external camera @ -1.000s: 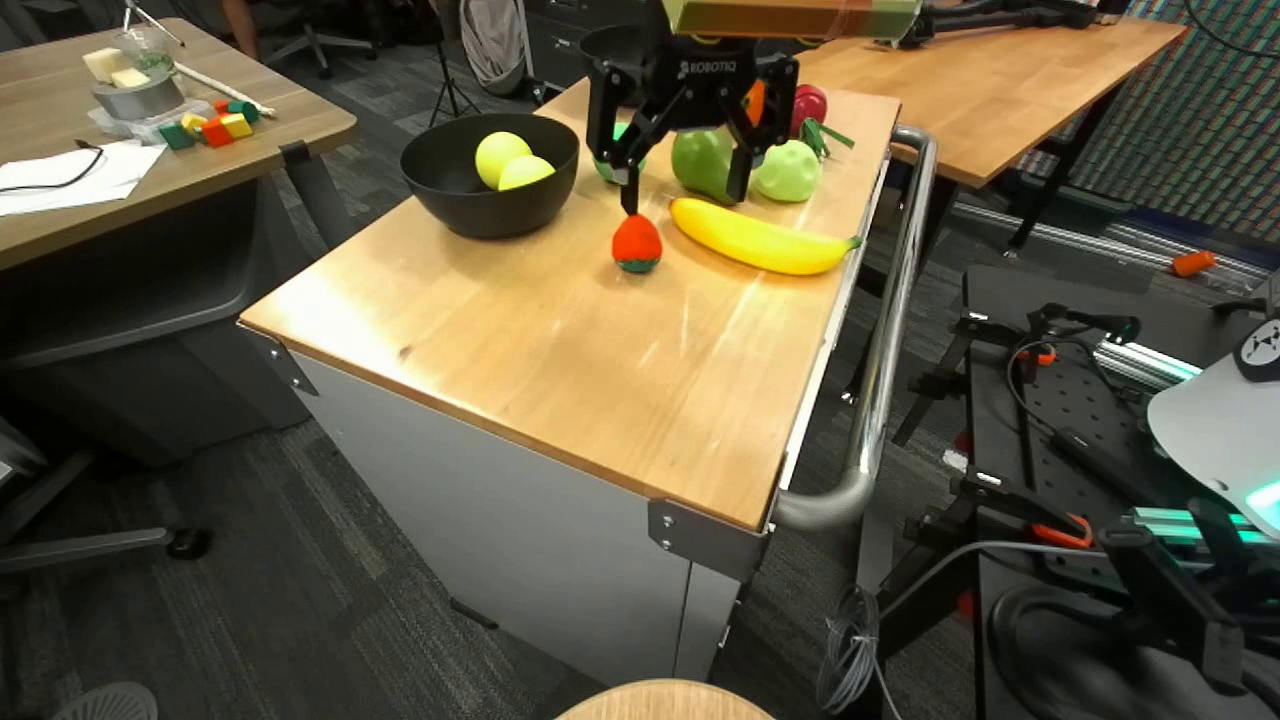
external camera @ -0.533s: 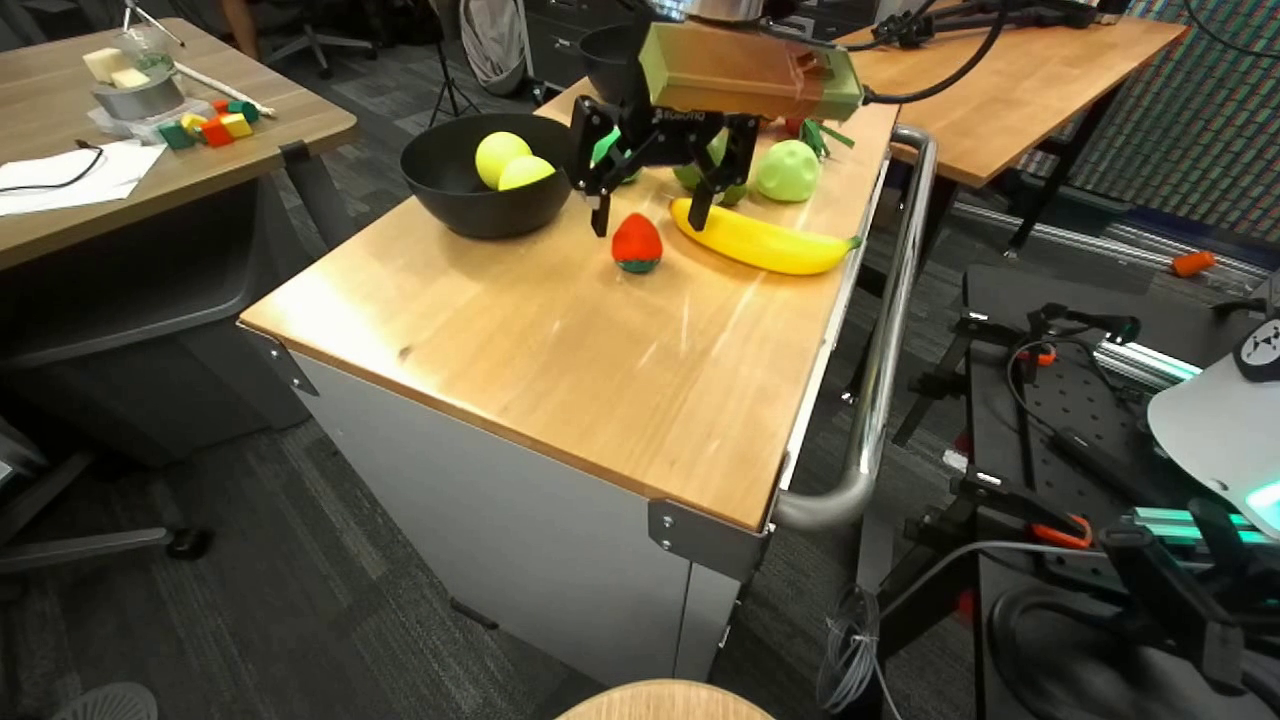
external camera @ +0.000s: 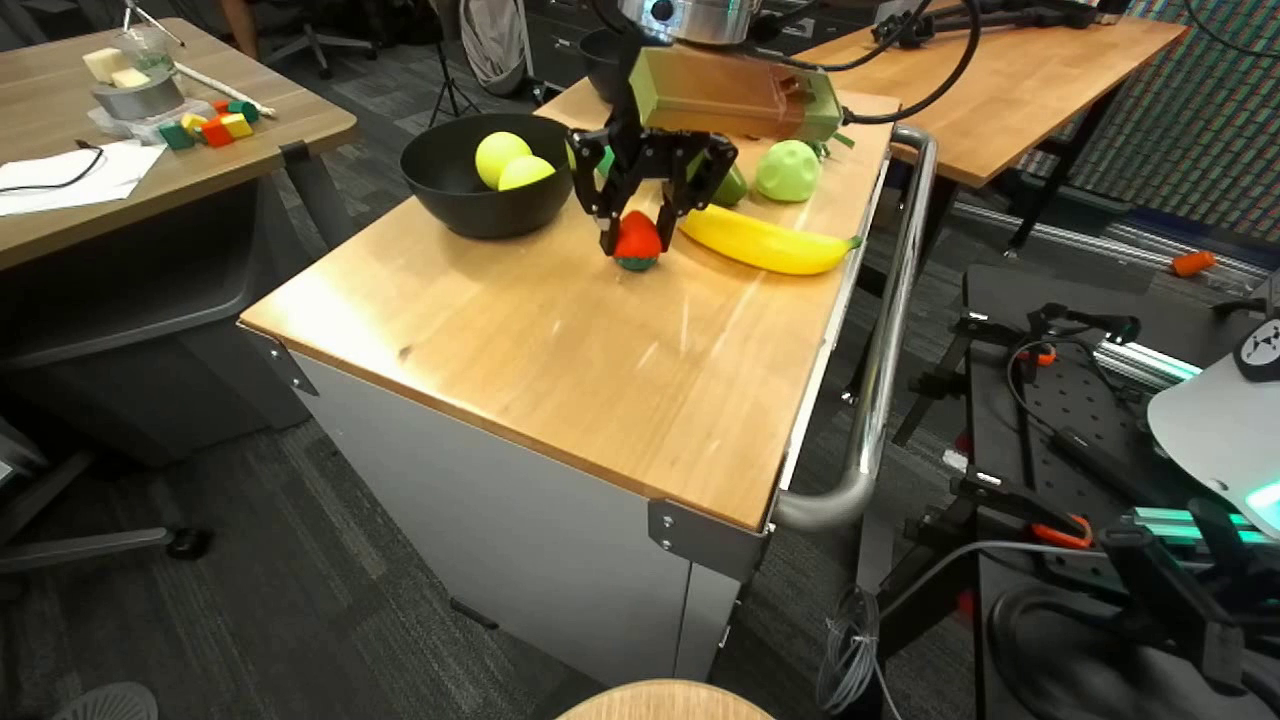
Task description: Put the fruits in both bowls
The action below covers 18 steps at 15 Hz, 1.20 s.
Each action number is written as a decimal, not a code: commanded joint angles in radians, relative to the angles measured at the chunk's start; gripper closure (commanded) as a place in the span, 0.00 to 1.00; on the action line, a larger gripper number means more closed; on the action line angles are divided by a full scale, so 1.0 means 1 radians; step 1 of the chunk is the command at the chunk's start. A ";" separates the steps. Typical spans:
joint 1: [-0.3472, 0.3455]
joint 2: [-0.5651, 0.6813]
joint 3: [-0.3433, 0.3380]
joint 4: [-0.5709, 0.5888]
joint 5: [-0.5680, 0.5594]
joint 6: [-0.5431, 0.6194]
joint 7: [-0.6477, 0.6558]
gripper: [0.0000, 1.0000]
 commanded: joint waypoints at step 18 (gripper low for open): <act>0.010 0.207 -0.053 0.405 -0.510 0.129 -0.028 0.09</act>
